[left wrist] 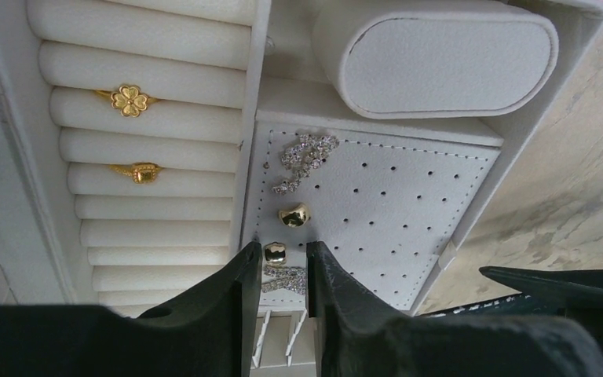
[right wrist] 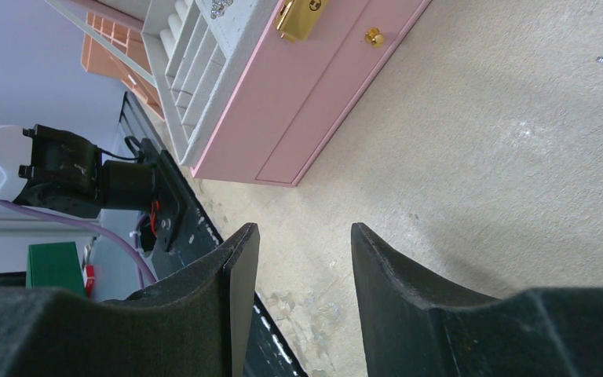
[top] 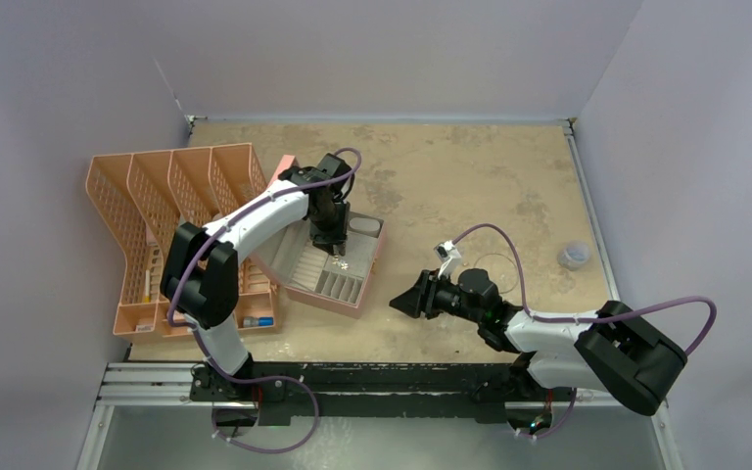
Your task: Organize the mixed jewelry
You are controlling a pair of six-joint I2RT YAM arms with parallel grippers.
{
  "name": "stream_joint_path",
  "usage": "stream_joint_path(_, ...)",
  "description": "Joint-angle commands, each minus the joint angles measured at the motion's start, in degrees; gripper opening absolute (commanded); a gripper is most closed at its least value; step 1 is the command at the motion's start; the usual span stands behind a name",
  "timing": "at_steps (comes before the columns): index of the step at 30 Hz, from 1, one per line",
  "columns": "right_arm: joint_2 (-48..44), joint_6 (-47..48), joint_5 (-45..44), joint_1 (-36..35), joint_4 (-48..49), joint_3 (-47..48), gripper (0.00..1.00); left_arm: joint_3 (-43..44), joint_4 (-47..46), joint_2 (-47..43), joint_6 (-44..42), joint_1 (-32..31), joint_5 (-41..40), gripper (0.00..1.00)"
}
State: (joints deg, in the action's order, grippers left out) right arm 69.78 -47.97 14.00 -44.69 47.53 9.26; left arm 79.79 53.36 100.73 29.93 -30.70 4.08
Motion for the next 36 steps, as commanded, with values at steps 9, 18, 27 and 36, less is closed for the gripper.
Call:
stream_joint_path(9, -0.1, 0.5, -0.8, -0.3, 3.2, -0.3, 0.49, 0.1, -2.4, -2.9, 0.0, 0.3, 6.7, 0.25)
stream_joint_path(18, -0.3, 0.4, -0.8, -0.3, 3.3, -0.4, 0.50, 0.3, -1.9, -4.3, 0.1, 0.3, 6.7, 0.25)
stream_joint_path(27, -1.1, 0.3, -1.1, -0.3, 2.9, -0.6, 0.49, 0.3, -1.0, -7.7, 0.3, 0.3, 7.7, 0.30)
stream_joint_path(36, -6.1, 0.1, -4.4, -0.3, -5.3, 1.8, 0.48, -1.2, -6.4, -17.0, 0.8, -0.2, 13.3, 0.44)
